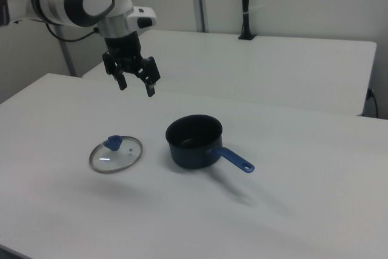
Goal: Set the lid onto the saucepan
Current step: 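Move the gripper over the glass lid and lower toward its blue knob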
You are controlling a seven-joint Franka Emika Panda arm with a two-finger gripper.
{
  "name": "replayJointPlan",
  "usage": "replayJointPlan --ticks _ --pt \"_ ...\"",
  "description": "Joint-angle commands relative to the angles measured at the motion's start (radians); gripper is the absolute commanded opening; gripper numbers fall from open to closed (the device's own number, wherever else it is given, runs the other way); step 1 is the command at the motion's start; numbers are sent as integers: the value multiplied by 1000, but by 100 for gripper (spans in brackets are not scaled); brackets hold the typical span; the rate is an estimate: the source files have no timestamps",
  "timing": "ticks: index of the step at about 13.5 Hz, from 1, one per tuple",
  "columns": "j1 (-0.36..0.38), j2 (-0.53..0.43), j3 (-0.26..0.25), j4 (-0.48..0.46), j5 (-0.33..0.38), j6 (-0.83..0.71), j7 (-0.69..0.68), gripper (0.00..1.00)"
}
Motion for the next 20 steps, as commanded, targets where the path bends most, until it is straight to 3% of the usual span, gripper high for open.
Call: replayJointPlan --ticks 1,13,20 --pt "14 -5 -12 6 17 -16 -14 100" --pt "31 19 -4 -2 17 -13 -38 100" --pt "141 133 5 -8 18 18 -29 100"
